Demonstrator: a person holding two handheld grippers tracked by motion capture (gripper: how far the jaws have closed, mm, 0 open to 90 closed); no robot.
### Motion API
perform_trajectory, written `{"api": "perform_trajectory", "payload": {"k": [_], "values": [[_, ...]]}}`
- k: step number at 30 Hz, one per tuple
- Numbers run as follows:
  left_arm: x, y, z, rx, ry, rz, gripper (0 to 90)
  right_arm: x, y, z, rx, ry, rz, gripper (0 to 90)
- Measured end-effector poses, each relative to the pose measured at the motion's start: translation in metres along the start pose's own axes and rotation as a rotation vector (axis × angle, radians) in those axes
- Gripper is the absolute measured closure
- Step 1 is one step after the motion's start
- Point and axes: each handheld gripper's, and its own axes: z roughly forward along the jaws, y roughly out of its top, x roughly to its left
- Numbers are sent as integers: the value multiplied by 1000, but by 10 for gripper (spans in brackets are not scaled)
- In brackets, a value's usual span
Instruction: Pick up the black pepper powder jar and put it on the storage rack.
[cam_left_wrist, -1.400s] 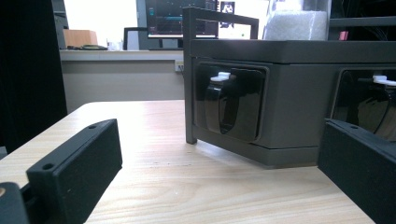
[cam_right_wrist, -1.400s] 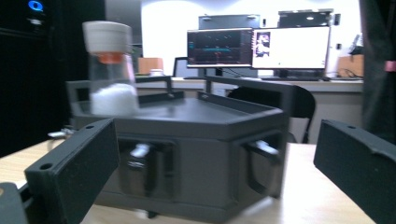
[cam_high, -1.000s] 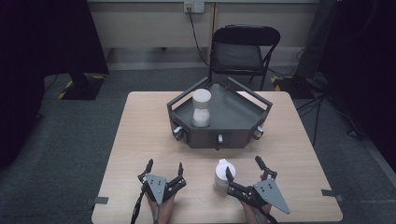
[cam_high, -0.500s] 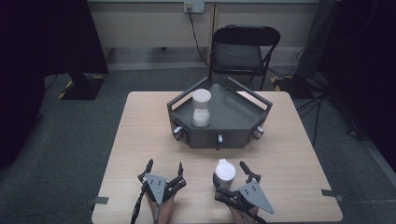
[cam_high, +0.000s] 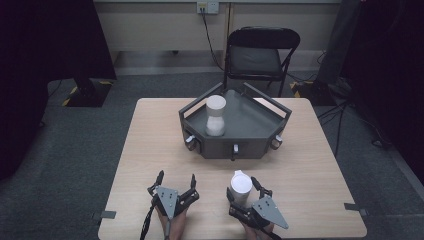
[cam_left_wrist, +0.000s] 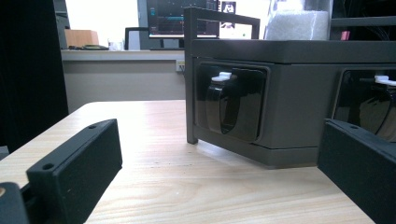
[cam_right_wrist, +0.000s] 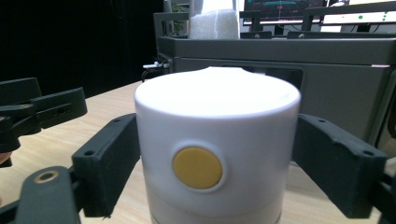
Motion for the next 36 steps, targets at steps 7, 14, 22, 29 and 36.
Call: {"api": "perform_trajectory", "payload": {"k": [7,14,22,29,36], "values": [[0,0,0,0,0,0,1,-5,4,-1,32,24,15,289],[0,0,0,0,0,0,2,-1,5,-2,32,12,9,295],[0,0,0,0,0,0,2,-4,8,-2,42,17,14,296],[0,0,0,0,0,0,2,-4,12,-1,56,19,12,297],[0,0,0,0,0,0,2,-6,14,-2,55,25,10,297]]}}
